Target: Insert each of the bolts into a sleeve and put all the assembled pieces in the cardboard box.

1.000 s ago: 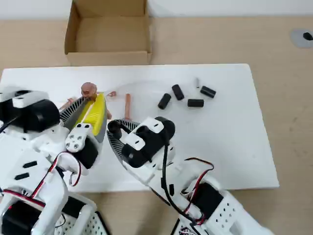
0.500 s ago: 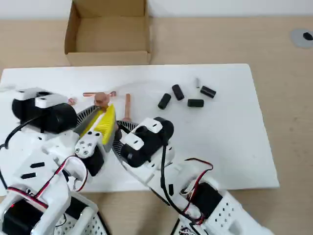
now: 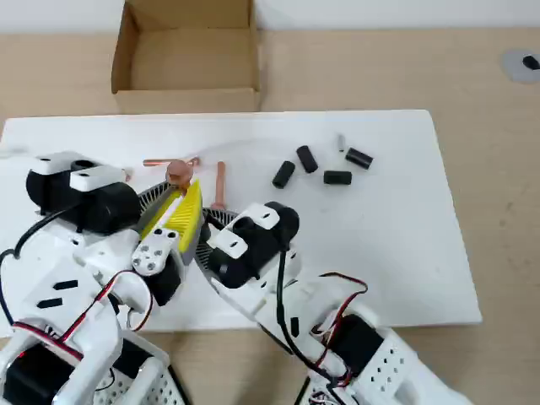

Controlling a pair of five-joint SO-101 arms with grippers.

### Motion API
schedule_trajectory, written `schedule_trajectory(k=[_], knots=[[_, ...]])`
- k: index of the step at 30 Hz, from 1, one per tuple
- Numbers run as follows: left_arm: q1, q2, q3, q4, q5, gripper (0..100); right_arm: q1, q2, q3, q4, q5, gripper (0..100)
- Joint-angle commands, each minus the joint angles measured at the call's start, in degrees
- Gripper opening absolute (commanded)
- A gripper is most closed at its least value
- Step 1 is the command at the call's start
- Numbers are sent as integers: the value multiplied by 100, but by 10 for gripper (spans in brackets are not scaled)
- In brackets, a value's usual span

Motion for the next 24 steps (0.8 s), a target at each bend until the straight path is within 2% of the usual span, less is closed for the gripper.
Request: schedule_trajectory(k=[1, 24], knots=[[35, -57, -53, -18, -79, 7, -57, -127, -31, -158, -18, 15], [18, -40, 229, -79, -211, 7, -48, -145, -66, -448, -18, 15]])
